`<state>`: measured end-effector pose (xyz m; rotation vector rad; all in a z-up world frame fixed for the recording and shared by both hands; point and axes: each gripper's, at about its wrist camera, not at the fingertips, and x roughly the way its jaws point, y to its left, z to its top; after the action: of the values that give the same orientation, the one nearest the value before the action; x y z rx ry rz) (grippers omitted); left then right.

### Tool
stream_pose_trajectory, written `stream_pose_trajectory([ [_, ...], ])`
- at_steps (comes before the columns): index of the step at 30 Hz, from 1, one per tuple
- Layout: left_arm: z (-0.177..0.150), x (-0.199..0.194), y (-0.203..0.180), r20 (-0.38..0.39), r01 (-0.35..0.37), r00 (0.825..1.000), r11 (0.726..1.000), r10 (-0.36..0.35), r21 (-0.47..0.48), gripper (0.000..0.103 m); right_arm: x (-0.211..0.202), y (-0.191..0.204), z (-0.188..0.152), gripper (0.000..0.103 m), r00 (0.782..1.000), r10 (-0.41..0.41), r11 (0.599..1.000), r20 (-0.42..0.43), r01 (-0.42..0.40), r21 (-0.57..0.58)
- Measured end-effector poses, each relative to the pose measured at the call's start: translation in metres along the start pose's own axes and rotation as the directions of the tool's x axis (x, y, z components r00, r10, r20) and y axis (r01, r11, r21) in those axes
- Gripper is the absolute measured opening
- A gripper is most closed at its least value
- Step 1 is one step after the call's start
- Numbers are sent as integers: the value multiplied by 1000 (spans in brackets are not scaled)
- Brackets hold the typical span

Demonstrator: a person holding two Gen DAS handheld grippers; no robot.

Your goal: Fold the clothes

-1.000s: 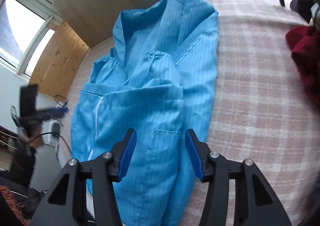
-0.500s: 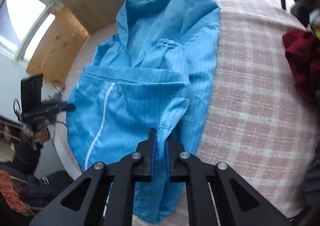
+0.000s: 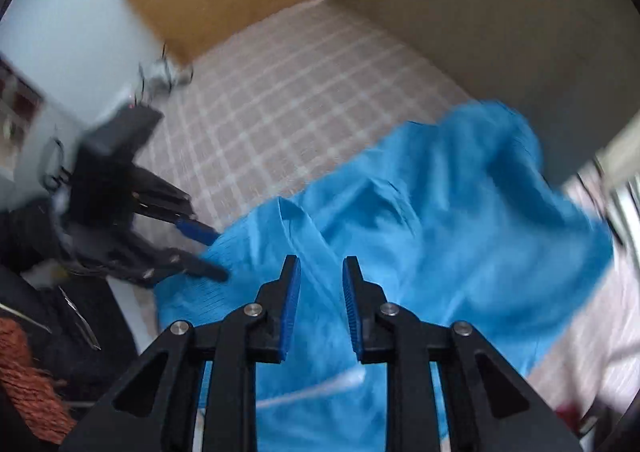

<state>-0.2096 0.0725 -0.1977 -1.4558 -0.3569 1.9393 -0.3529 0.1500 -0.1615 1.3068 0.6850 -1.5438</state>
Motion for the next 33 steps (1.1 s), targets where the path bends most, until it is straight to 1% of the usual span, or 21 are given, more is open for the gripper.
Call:
stream_pose_trajectory([
  [2,1,1,0,-2,3,1000,1000,-3,9,26,26,8,26,22,997,32,996,-72,-38,-83],
  [4,0,0,4,-2,10,1000,1000,-10,2,26,43,13,42,22,990,64,987,-124,-81,-141],
  [6,-1,1,8,-2,16,1000,1000,-16,-8,26,57,18,53,22,979,98,974,-176,-131,-186],
  [8,-2,2,11,-1,19,1000,1000,-19,-17,26,67,22,56,22,970,107,962,-219,-156,-224],
  [12,-3,1,13,2,14,1000,1000,-14,-20,26,84,23,57,22,957,100,956,-273,-169,-240],
  [16,-3,3,12,-7,-9,1000,1000,9,-1,26,97,20,54,22,940,145,954,-310,-215,-207],
  [17,-3,3,12,-9,-19,1000,1000,19,1,26,98,20,52,17,938,156,955,-311,-224,-196],
  [19,-5,2,12,-6,-19,1000,1000,19,6,26,92,16,50,5,937,210,954,-279,-259,-150],
  [21,-6,2,11,-3,-19,1000,1000,19,15,26,82,12,48,5,934,270,949,-235,-299,-100],
  [23,-8,3,9,-2,-23,1000,999,23,27,26,71,7,43,4,924,327,938,-197,-344,-53],
  [24,-10,4,7,-2,-25,1000,999,25,34,25,65,6,39,4,924,336,937,-181,-348,-39],
  [26,-12,5,4,1,-28,1000,998,28,48,21,53,4,29,3,932,329,942,-152,-336,-22],
  [29,-14,5,-1,4,-34,999,997,34,65,18,34,-3,15,2,928,362,932,-86,-360,42],
  [31,-12,7,-1,6,-39,999,998,38,57,18,27,-18,5,2,926,378,920,-15,-374,119],
  [32,-10,8,2,6,-42,999,998,42,46,18,24,-28,0,2,929,369,913,26,-367,176],
  [33,-9,9,5,2,-49,999,998,48,32,18,24,-40,-4,2,941,331,911,64,-336,238],
])
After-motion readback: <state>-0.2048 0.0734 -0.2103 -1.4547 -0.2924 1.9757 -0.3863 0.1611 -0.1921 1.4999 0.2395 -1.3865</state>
